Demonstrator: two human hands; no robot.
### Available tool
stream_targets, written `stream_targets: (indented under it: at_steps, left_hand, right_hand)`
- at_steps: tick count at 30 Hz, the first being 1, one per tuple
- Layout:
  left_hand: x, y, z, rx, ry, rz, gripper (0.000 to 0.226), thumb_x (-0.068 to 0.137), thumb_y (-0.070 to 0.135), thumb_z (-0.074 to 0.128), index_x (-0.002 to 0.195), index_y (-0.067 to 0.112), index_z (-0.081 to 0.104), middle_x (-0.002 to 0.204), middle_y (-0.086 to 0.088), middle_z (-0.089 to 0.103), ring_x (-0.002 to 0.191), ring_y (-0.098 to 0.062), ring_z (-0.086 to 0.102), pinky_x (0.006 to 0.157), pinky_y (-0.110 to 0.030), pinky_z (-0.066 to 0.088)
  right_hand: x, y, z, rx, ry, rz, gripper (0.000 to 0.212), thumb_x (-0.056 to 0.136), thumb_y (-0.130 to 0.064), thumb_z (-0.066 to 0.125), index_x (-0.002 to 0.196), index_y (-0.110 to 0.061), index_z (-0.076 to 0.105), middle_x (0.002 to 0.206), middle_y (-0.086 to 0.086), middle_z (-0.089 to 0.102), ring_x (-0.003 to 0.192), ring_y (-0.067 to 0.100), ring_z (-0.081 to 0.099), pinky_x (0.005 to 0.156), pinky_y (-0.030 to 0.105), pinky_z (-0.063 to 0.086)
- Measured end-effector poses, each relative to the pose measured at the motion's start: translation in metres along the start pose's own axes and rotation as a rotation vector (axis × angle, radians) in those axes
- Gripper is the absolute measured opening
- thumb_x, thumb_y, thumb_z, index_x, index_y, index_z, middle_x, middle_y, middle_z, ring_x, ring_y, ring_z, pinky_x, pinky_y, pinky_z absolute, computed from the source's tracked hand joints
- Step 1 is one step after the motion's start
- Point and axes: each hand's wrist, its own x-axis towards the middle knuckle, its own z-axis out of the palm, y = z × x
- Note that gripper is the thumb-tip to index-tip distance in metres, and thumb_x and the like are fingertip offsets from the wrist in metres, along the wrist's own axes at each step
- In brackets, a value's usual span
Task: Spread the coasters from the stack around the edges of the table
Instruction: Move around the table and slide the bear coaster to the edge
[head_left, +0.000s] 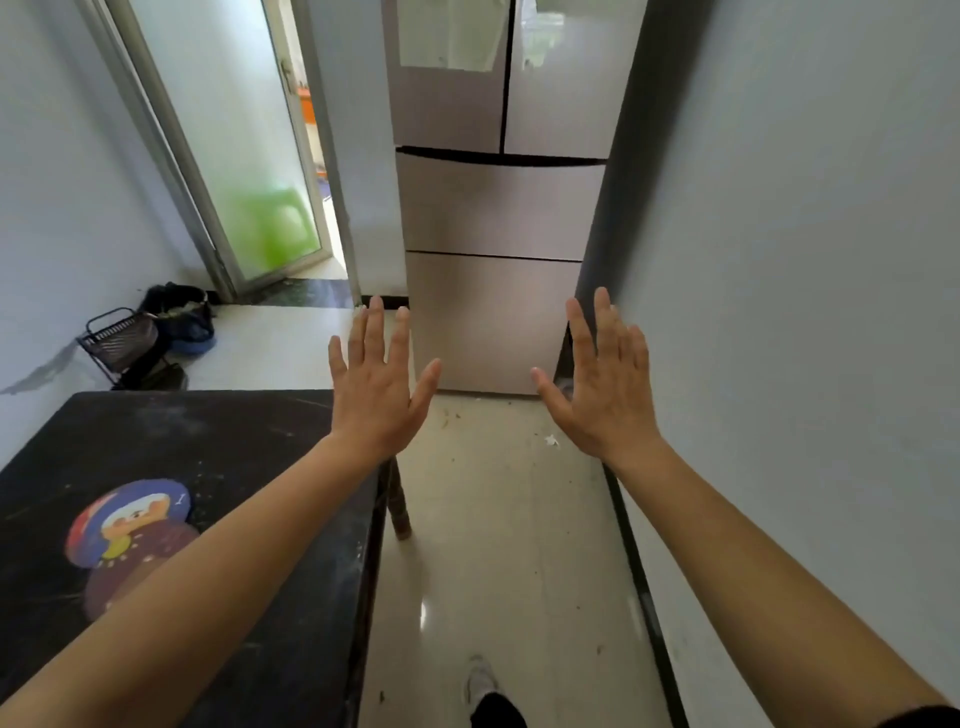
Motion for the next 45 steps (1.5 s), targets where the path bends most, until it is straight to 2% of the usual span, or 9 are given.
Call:
stream_targets:
  at_steps: [6, 10, 17, 20, 23, 29, 37, 40, 45]
  left_hand:
    - [0.074, -0.034, 0.045, 0.004, -0.036, -0.203, 0.075, 0.095, 0.063, 0.016, 0.155, 0.021, 0.001, 0.165, -0.010, -0.006, 0.151, -0.028, -0.007, 0.119, -0.056, 0.001]
    - [0.102, -0.082, 0.041, 0.095, -0.068, -0.349, 0.074, 0.096, 0.060, 0.014, 0.156, 0.018, 0.003, 0.164, -0.013, -0.004, 0.151, -0.030, -0.004, 0.119, -0.057, 0.005]
    - [0.070, -0.171, 0.038, 0.251, -0.135, -0.675, 0.074, 0.096, 0.062, 0.014, 0.156, 0.019, 0.006, 0.165, -0.012, -0.002, 0.151, -0.030, -0.002, 0.119, -0.056, 0.006]
    - [0.043, -0.196, 0.044, 0.285, -0.134, -0.892, 0.076, 0.094, 0.063, 0.012, 0.155, 0.020, 0.008, 0.165, -0.012, 0.000, 0.151, -0.031, 0.002, 0.118, -0.055, 0.009]
    - [0.018, -0.213, 0.053, 0.287, -0.139, -1.141, 0.076, 0.092, 0.066, 0.014, 0.155, 0.023, 0.006, 0.165, -0.010, -0.002, 0.151, -0.030, 0.002, 0.118, -0.053, 0.009]
    - [-0.027, -0.216, 0.047, 0.275, -0.060, -1.597, 0.075, 0.095, 0.061, 0.028, 0.155, 0.020, 0.008, 0.164, -0.013, 0.002, 0.150, -0.033, 0.007, 0.118, -0.054, 0.015]
    - [-0.094, -0.215, 0.057, 0.166, 0.050, -1.901, 0.078, 0.095, 0.061, 0.029, 0.155, 0.016, 0.007, 0.164, -0.013, 0.005, 0.149, -0.036, 0.006, 0.117, -0.056, 0.018]
    - [-0.120, -0.243, 0.073, -0.026, 0.108, -2.002, 0.080, 0.094, 0.063, 0.031, 0.155, 0.017, 0.006, 0.164, -0.012, 0.006, 0.149, -0.036, 0.008, 0.115, -0.055, 0.020]
    - [-0.160, -0.303, 0.109, -0.309, 0.091, -2.064, 0.079, 0.094, 0.057, 0.040, 0.155, 0.016, 0.009, 0.164, -0.013, 0.007, 0.149, -0.037, 0.005, 0.117, -0.050, 0.013]
  right_hand:
    - [0.118, -0.007, 0.071, 0.018, -0.156, -0.182, 0.088, 0.094, -0.064, 0.039, 0.159, -0.022, -0.001, 0.166, 0.018, 0.002, 0.152, 0.036, 0.011, 0.122, 0.058, 0.015]
    - [0.190, -0.045, 0.112, 0.060, -0.200, -0.323, 0.086, 0.095, -0.063, 0.038, 0.159, -0.021, 0.000, 0.167, 0.017, 0.000, 0.152, 0.036, 0.010, 0.122, 0.053, 0.008]
    - [0.256, -0.153, 0.195, 0.218, -0.331, -0.613, 0.083, 0.096, -0.064, 0.032, 0.158, -0.025, -0.006, 0.168, 0.014, -0.004, 0.154, 0.034, 0.006, 0.124, 0.053, 0.009]
    - [0.265, -0.194, 0.236, 0.270, -0.410, -0.750, 0.082, 0.097, -0.066, 0.029, 0.157, -0.029, -0.012, 0.168, 0.010, -0.013, 0.155, 0.033, 0.001, 0.123, 0.051, 0.001]
    - [0.273, -0.233, 0.272, 0.346, -0.503, -0.862, 0.082, 0.097, -0.066, 0.031, 0.157, -0.030, -0.011, 0.168, 0.008, -0.011, 0.155, 0.033, 0.004, 0.123, 0.050, 0.006]
    - [0.279, -0.310, 0.316, 0.486, -0.707, -1.091, 0.083, 0.098, -0.057, 0.043, 0.159, -0.021, 0.000, 0.167, 0.014, 0.005, 0.151, 0.034, 0.019, 0.118, 0.048, 0.027]
    - [0.214, -0.401, 0.342, 0.553, -0.941, -1.244, 0.077, 0.097, -0.046, 0.053, 0.157, -0.017, 0.014, 0.160, 0.012, 0.029, 0.142, 0.032, 0.037, 0.106, 0.048, 0.043]
    - [0.174, -0.425, 0.360, 0.591, -1.071, -1.196, 0.071, 0.096, -0.037, 0.056, 0.154, -0.015, 0.023, 0.147, 0.013, 0.044, 0.131, 0.033, 0.047, 0.097, 0.047, 0.047]
    - [0.104, -0.456, 0.399, 0.475, -1.371, -1.043, 0.051, 0.098, -0.031, 0.055, 0.143, -0.009, 0.044, 0.142, 0.015, 0.047, 0.127, 0.034, 0.050, 0.099, 0.043, 0.045]
